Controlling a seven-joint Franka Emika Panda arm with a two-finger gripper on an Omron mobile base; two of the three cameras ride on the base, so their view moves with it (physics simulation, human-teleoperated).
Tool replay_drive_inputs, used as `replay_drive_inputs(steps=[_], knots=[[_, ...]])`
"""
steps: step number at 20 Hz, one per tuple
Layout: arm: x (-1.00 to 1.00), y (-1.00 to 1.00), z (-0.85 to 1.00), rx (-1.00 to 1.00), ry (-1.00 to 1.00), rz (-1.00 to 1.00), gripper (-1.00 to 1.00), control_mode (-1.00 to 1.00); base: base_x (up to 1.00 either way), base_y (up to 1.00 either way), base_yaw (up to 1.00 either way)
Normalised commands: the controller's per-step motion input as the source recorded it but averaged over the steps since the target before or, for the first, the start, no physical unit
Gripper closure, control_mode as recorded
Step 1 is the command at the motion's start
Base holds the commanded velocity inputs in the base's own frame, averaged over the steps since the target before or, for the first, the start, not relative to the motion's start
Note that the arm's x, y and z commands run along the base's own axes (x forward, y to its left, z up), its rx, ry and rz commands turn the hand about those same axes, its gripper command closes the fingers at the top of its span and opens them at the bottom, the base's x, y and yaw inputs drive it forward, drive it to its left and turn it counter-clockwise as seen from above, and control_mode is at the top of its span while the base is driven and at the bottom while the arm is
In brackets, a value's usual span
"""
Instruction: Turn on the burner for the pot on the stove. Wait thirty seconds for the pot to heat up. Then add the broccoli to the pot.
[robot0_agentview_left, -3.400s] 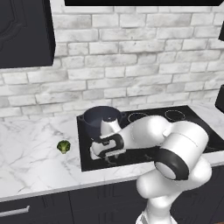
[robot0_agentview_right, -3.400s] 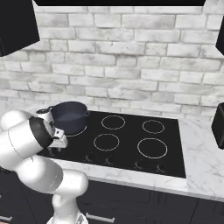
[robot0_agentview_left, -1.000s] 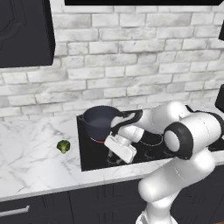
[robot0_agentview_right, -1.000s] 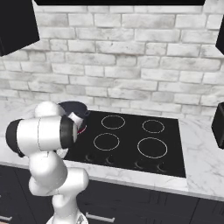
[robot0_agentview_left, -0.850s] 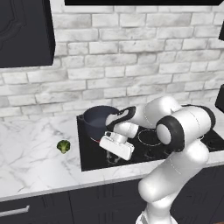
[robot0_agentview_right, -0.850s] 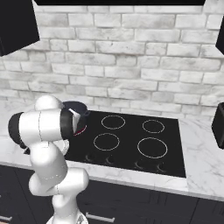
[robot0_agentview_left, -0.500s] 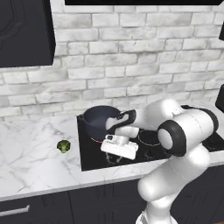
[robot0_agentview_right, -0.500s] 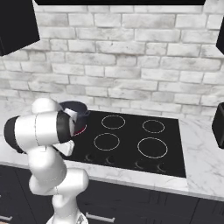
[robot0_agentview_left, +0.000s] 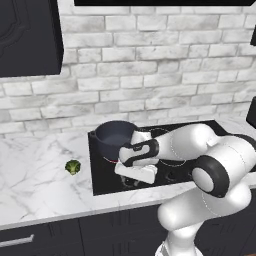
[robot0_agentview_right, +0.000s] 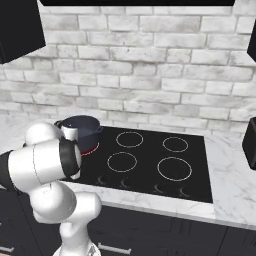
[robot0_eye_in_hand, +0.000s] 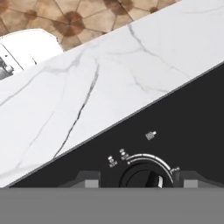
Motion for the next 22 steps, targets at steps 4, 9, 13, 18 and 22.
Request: replay_drive_inputs(steps=[4,9,13,18,22], knots=[[0.01,-0.34,1.0,0.0,0.0,0.0,1.0,-1.0,0.0,0.0,0.0],[0.0,-0.29,0.81,0.01,0.0,0.0,1.0,-1.0,0.0,0.0,0.0],[0.0,-0.23,0.28,0.0,0.0,0.0,1.0,-1.0,0.0,0.0,0.0],[0.0,-0.13,0.22,0.0,0.0,0.0,1.0,-1.0,0.0,0.0,0.0],[0.0,-0.11,0.11,0.0,0.0,0.0,1.0,-1.0,0.0,0.0,0.0]])
